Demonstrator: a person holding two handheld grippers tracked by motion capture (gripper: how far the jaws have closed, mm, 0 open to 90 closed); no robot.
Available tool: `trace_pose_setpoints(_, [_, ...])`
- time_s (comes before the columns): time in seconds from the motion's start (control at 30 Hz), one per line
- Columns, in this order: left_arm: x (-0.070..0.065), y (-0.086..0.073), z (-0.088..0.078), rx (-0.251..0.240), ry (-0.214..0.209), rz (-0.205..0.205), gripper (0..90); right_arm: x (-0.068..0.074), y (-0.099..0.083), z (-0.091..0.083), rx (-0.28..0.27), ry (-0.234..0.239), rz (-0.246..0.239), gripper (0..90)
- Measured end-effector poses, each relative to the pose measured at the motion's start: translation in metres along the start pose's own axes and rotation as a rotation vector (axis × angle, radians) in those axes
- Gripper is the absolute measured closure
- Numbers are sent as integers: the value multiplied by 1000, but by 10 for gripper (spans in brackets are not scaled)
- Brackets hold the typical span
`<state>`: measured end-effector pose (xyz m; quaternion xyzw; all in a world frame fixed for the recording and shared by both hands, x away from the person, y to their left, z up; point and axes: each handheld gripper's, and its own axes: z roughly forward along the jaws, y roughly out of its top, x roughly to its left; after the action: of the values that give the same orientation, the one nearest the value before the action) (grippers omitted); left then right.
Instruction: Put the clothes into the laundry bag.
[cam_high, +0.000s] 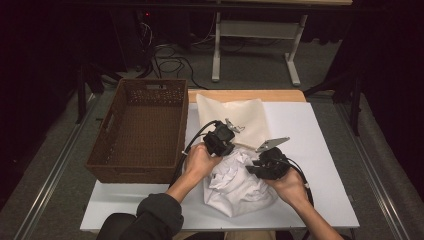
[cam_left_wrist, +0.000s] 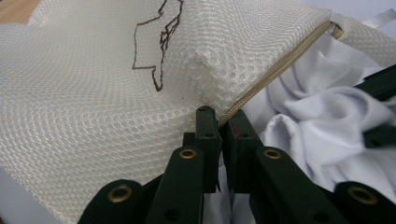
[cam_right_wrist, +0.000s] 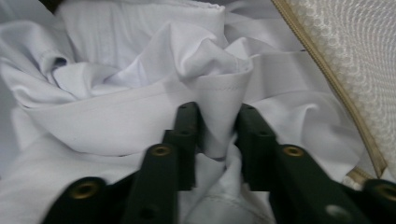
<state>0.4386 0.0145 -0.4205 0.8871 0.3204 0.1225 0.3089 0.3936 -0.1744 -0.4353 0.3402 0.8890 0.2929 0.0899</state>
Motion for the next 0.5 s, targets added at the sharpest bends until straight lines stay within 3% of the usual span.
trace_pose_setpoints(0.2, [-2,0,-6,-29,2,30,862,-6,16,-12,-118,-102,6,835])
trace_pose_setpoints(0.33, [2,-2,-7,-46,-11,11,866,-6,29,6,-64,-187,-30,835])
trace_pose_setpoints(0.43, [1,-3,-11,-57,-17,16,868,-17,32,25,-36,-191,21,835])
trace_pose_setpoints(0.5, [-2,-4,-12,-46,3,39,868,-28,33,37,-20,-209,72,833])
